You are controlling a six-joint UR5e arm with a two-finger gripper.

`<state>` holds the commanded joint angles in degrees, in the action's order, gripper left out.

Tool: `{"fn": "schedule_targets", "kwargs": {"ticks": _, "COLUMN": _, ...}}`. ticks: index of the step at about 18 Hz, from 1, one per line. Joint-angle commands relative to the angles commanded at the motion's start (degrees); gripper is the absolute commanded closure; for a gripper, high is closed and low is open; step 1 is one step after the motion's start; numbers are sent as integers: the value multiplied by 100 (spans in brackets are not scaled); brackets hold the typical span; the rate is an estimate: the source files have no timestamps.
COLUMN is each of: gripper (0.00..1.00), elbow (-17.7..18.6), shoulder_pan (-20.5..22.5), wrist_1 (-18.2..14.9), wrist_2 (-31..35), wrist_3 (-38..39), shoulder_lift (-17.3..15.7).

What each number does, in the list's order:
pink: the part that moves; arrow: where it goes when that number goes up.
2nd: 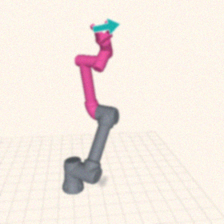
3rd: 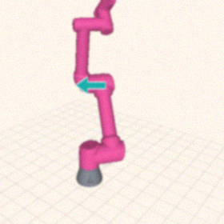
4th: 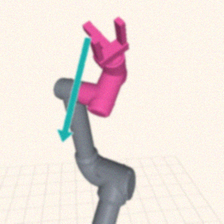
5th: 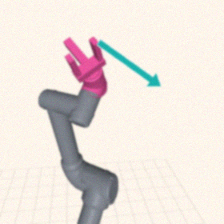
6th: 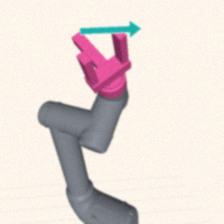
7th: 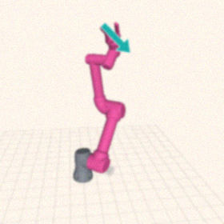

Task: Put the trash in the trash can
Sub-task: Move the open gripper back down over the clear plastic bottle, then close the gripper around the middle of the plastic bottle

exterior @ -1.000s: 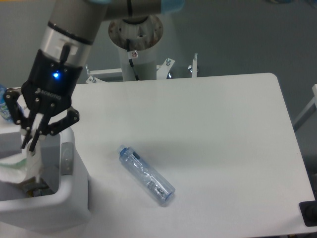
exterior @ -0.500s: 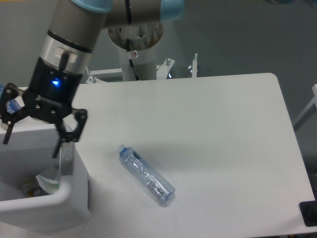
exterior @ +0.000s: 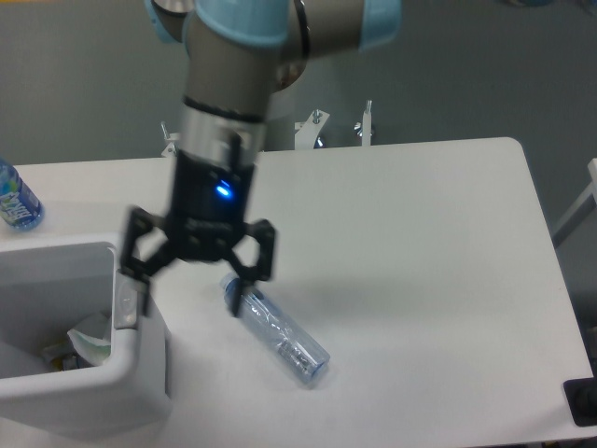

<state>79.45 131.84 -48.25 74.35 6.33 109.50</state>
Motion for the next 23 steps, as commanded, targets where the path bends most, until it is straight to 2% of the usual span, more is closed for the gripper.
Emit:
{"fn": "schedule_targets", "kwargs": {"ticks": 6, "gripper": 0, "elbow": 35, "shoulder_pan": 9, "wrist_1": -53, "wrist_2": 809, "wrist_3": -18, "shoulder_lift": 721}}
{"fn": "schedule_targets", "kwargs": {"ticks": 9, "gripper": 0, "elbow": 298, "shoulder_pan": 17, "wrist_1": -71, "wrist_2": 993, "wrist_3": -254, "shoulder_lift": 1011}}
{"fn": "schedule_targets", "kwargs": {"ticks": 15, "gripper": 0, "elbow": 545, "shoulder_pan": 44, "wrist_1": -71, "wrist_2": 1722, "wrist_3": -299, "shoulder_lift": 1310}}
{"fn": "schedule_targets", "kwargs": {"ticks": 23, "gripper": 0, "elbow": 941, "shoulder_pan": 44, "wrist_1": -18, "wrist_2": 2101, "wrist_3": -299, "shoulder_lift": 1434}}
